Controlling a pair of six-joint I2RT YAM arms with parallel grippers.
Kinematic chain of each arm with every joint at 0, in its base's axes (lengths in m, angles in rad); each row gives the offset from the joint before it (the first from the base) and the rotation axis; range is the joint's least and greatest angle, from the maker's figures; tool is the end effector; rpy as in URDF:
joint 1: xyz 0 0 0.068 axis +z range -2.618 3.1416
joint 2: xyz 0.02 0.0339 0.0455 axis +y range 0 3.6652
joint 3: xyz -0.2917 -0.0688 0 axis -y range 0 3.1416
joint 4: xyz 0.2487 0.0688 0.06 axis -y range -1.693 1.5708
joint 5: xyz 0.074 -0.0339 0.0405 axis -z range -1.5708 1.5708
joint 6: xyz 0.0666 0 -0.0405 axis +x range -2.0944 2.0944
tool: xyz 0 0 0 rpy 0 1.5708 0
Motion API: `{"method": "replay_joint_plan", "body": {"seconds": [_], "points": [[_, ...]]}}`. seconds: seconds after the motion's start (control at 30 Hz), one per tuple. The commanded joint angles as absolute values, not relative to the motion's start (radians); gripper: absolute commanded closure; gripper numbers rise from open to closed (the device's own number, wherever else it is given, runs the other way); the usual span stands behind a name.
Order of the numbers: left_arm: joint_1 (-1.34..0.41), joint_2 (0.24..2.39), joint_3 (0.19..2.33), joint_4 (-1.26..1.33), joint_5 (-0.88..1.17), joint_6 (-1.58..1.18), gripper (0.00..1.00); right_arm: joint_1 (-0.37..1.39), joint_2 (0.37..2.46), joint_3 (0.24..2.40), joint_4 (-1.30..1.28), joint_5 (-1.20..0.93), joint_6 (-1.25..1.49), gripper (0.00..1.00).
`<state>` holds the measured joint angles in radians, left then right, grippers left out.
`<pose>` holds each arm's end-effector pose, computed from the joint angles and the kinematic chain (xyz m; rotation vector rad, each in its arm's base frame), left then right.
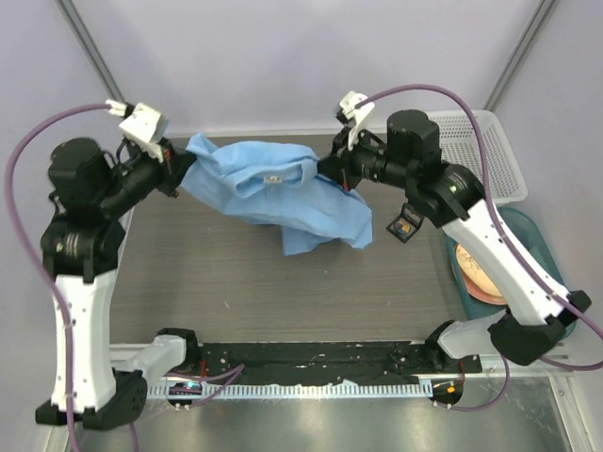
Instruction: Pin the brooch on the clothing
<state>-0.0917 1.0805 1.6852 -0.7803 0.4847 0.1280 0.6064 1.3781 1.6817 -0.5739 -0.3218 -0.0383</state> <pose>0.1804 -0.0478 0.5384 0.5384 1.6570 -0.3957 0.2474 0.1972 0.4948 -0.8110 1.6999 0.6897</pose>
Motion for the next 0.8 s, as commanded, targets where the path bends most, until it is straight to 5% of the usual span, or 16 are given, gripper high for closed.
{"method": "replay_joint_plan", "body": {"seconds": [0.0, 0.37, 0.6, 0.77], "points": [[-0.092, 0.941, 1.715, -0.745, 0.413, 0.029, 1.00, 0.747, 1.275, 1.785, -0.600, -0.120, -0.100, 0.99], [-0.091, 0.807, 1.819, -0.706, 0.282, -0.025, 1.00, 0.799, 1.327, 2.086, -0.672, -0.091, -0.012, 0.99], [-0.091, 0.952, 1.787, -0.625, 0.069, 0.075, 1.00, 0.799, 1.454, 2.095, -0.525, 0.188, -0.118, 0.99], [-0.087, 1.240, 1.733, -0.525, -0.072, 0.156, 1.00, 0.654, 1.779, 2.264, -0.456, 0.265, -0.124, 0.99]]}}
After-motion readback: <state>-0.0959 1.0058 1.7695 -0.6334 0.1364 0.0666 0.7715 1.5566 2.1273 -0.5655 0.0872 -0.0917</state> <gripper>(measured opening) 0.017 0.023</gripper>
